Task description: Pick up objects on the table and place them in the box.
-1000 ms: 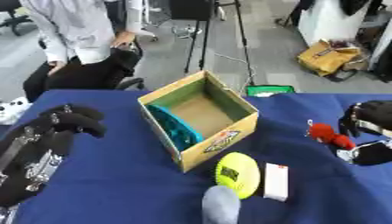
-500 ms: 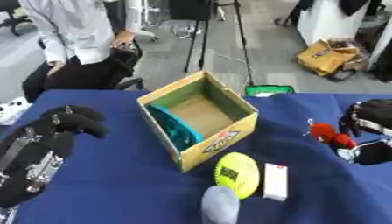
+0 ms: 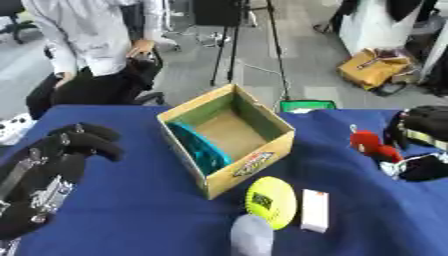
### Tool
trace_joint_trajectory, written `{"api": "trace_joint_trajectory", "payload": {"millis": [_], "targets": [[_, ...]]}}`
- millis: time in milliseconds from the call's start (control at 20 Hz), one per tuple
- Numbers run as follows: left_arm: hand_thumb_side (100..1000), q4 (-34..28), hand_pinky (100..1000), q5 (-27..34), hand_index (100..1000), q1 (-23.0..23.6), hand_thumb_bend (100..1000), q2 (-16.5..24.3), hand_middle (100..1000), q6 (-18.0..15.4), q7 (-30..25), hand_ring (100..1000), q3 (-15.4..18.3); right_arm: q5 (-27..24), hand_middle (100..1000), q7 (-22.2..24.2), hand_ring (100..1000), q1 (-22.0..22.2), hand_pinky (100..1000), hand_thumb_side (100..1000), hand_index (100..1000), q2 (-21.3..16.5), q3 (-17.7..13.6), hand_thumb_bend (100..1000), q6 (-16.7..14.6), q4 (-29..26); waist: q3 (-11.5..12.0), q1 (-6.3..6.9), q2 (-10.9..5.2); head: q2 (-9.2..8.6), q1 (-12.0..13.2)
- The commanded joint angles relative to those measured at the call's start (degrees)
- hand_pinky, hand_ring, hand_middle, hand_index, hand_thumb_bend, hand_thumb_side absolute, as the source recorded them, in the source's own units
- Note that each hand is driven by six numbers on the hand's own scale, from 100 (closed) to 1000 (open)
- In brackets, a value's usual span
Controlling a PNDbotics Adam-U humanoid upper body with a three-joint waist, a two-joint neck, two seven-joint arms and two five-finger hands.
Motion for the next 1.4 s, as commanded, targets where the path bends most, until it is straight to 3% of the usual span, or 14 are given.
{"api": "trace_joint_trajectory", "payload": {"millis": [50, 800, 1400], "targets": [[564, -0.84, 676, -0.09, 761, -0.52, 100, 0.93, 744, -0.01, -0.23, 711, -0.14, -0.58, 420, -0.17, 762, -2.29, 879, 598, 558, -1.49, -0.53, 216, 0.29, -1.01, 0.22, -0.39, -1.12, -1.08, -0.38], [562, -0.84, 675, -0.23, 760, -0.96, 100, 1.59, 745, -0.36, -0.42, 712, -0.3, 1.12, 401, -1.13, 757, -10.54, 877, 627, 545, 3.38, -0.3, 215, 0.2, 3.52, 3.11, -1.39, -0.07, -2.87, -3.36], [556, -0.84, 675, -0.09, 760, -2.24, 100, 1.8, 746, -1.0, -0.82, 714, -0.48, 4.56, 381, -3.97, 758, -17.02, 876, 625, 531, 9.24, -1.62, 242, -0.21, 11.39, 6.91, -1.9, 1.82, -5.46, -5.86]]}}
